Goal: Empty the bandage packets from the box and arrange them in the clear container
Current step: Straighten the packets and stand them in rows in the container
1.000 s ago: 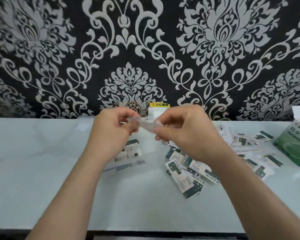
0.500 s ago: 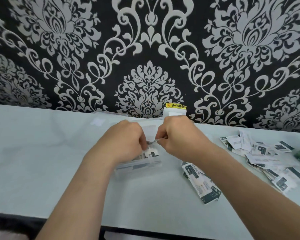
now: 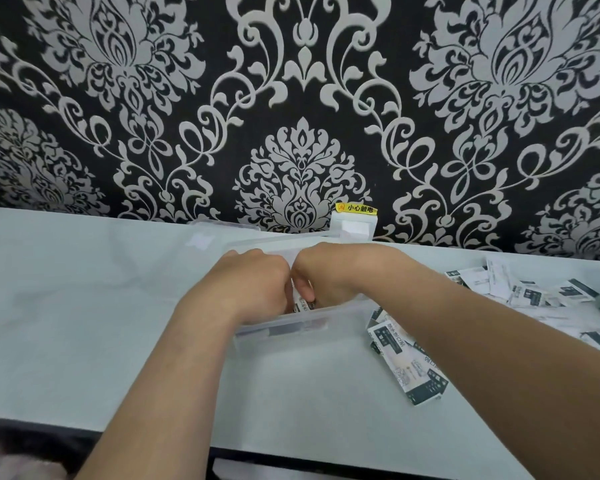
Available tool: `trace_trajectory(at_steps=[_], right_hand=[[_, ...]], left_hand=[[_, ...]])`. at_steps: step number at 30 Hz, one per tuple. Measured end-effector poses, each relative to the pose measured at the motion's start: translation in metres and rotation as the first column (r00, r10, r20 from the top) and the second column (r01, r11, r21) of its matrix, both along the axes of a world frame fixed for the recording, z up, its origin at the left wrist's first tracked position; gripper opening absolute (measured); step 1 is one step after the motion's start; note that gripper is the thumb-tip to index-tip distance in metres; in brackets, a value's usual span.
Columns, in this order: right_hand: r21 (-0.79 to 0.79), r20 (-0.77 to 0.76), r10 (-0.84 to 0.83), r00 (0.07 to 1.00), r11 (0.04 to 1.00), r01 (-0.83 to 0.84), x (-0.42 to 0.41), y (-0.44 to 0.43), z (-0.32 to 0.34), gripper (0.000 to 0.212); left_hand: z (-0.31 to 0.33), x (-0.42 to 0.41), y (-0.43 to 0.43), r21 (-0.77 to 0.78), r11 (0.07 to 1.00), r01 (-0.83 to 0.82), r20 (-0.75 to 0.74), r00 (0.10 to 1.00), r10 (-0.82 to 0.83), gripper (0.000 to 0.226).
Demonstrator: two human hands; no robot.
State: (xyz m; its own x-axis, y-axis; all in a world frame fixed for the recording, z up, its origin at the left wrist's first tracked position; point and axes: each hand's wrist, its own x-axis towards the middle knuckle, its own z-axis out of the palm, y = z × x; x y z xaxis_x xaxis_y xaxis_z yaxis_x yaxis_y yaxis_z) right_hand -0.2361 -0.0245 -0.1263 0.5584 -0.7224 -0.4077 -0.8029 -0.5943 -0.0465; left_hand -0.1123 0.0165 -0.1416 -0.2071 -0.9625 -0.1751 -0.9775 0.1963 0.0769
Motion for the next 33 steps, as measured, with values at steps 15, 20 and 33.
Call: trace_trajectory(at_steps=[15,20,33], right_hand=[[0.009,-0.201,0.079,0.976,0.997,-0.079,0.006,-0.011,-0.009,0.061],[0.13,0.008,-0.015,1.0,0.991,0.014,-0.007,-0.013,0.02,0.058],[0.06,0.351,-0.49,0.798,0.862,0.503,-0.167,0.05,0.013,0.033]], left_hand=[[0.0,0.001,-0.002,-0.053,0.997,-0.049,-0.151,0.988,0.04,0.033],[0.018,-0.009,0.005,-0.325,0.916,-0.236,-0.502,0.864,0.044,0.04],[0.001,-0.121,0.038,-0.082,0.947,0.31,-0.195,0.927,-0.32,0.048]])
